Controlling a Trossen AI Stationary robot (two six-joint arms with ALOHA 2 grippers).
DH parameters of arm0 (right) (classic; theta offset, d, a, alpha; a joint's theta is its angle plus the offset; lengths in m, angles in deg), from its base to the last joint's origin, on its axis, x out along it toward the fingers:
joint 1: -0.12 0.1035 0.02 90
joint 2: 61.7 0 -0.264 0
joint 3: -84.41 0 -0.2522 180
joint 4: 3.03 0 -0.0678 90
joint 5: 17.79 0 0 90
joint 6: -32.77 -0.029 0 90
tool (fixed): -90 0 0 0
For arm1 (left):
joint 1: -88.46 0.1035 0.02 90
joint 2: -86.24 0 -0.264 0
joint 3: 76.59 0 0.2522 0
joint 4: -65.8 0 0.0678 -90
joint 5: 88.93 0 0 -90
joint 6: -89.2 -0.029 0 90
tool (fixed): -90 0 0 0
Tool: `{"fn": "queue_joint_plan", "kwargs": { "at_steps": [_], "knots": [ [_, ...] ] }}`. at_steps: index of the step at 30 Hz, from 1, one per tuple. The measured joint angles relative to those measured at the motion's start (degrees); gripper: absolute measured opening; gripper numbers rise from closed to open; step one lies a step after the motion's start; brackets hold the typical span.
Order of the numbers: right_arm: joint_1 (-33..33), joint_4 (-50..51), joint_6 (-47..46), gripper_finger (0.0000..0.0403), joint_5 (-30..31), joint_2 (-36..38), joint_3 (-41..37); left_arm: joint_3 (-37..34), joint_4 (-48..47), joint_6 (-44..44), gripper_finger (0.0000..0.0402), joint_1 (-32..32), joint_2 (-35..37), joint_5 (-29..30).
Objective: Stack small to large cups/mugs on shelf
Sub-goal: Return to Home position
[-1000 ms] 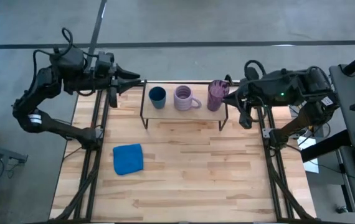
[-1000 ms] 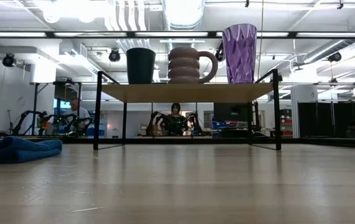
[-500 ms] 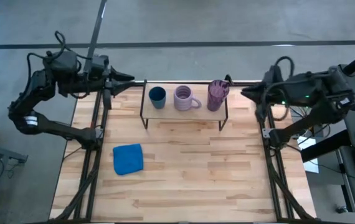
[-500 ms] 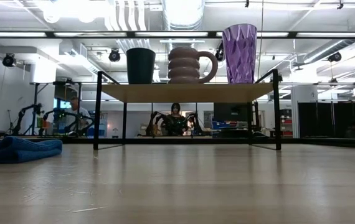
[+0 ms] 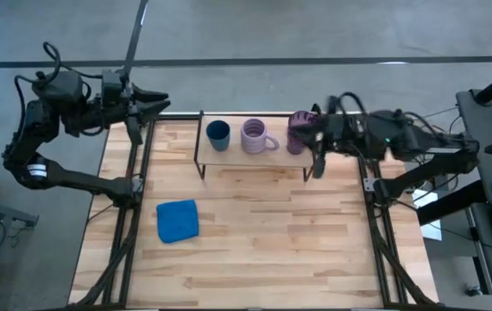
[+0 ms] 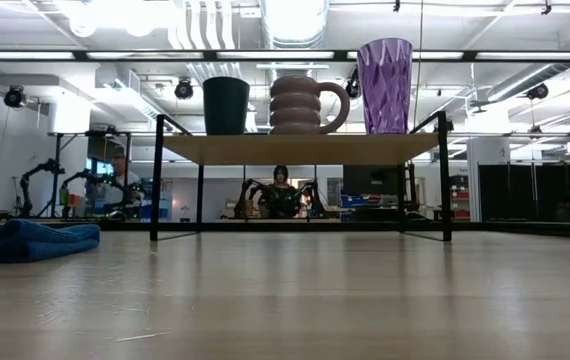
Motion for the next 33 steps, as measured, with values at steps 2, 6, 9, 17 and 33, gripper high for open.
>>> {"fn": "queue_joint_plan", "kwargs": {
  "at_steps": [2, 6, 9, 17, 33],
  "knots": [
    [-4.0, -4.4, 2.3, 0.0043, -15.5, -1.6, 0.3, 0.0, 0.0, 0.0, 0.0083, 0.0, 0.0, 0.0],
    [-12.9, -6.5, -0.1, 0.0043, -34.0, -4.0, 2.8, 0.0, 0.0, 0.1, 0.0083, 0.0, 0.1, 0.0],
    [-18.7, -1.5, -1.3, 0.0043, -34.2, -5.2, 4.0, 0.0, -0.6, 0.1, 0.0083, 0.0, 0.3, 0.0],
    [-25.0, 3.4, -2.0, 0.0043, -34.4, -4.5, -0.8, -1.3, -9.3, 0.1, 0.0083, 0.0, 2.2, 1.2],
    [-24.1, -27.9, -8.4, 0.0043, -33.0, 12.5, -31.7, -34.2, 8.2, 2.4, 0.0083, 0.0, 28.7, 2.0]
  ]
}}
